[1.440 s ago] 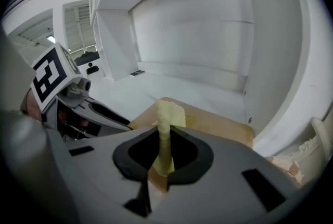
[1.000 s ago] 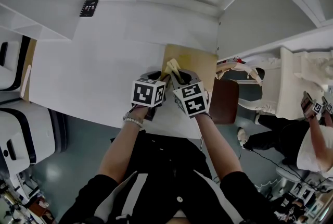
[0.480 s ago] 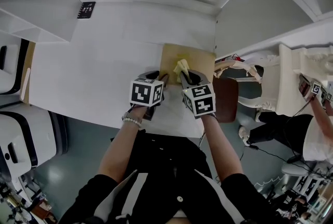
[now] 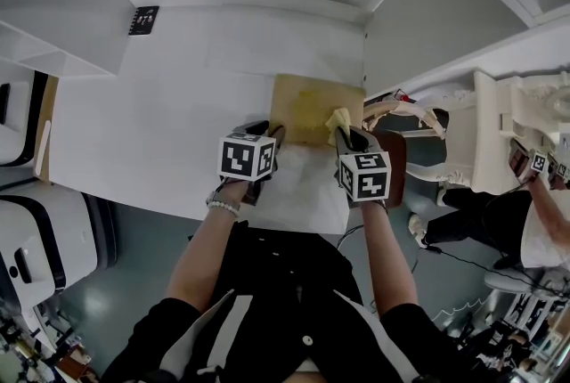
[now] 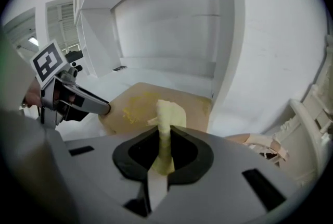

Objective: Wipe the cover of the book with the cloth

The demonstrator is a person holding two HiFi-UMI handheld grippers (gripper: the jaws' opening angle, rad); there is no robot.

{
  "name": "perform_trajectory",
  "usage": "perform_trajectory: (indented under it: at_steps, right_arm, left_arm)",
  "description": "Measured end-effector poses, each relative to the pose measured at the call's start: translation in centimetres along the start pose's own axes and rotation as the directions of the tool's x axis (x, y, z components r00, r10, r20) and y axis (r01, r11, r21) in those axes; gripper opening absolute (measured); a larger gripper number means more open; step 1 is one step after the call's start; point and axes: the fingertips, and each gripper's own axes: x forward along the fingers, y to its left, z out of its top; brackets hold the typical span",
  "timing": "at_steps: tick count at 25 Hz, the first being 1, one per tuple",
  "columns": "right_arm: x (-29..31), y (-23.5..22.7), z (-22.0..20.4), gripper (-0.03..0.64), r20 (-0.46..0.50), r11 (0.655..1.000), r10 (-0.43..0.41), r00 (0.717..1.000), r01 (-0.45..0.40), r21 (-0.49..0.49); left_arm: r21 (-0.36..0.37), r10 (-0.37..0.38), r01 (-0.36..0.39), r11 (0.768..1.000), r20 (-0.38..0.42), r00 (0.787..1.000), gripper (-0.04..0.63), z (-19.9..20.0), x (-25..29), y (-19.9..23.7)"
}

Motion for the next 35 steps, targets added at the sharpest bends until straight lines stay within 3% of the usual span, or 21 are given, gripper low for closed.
perform_trajectory:
  at_steps: [10, 18, 23, 35]
  right_arm:
    - [-2.5, -4.1, -2.5, 0.037, -0.013, 0.991, -0.098, 0.995, 0.098, 0.093]
    - [-3.0, -4.0, -2.5, 0.037, -0.002, 0.989, -0.106, 0.994, 0.106, 0.104]
    - [-2.9, -0.8, -1.4, 0.037, 0.053, 0.993, -0.029, 0.998, 0.022, 0.118]
    - [-0.6, 11.3, -0.4, 0.037, 0.045, 0.974, 0.225, 0.973, -0.224, -0.019]
  left_arm:
    - [0.002, 0.000, 0.000, 1.000, 0.000, 1.000, 0.144, 0.0, 0.1, 0.0]
    - [0.006, 0.001, -0.001, 1.000, -0.002, 1.000, 0.144, 0.0, 0.1, -0.1]
    - [0.010, 0.006, -0.006, 1.000, -0.004, 1.000, 0.144, 0.1, 0.1, -0.1]
    - [0.017, 0.009, -0.008, 1.000, -0.005, 1.000, 0.144, 0.1, 0.1, -0.1]
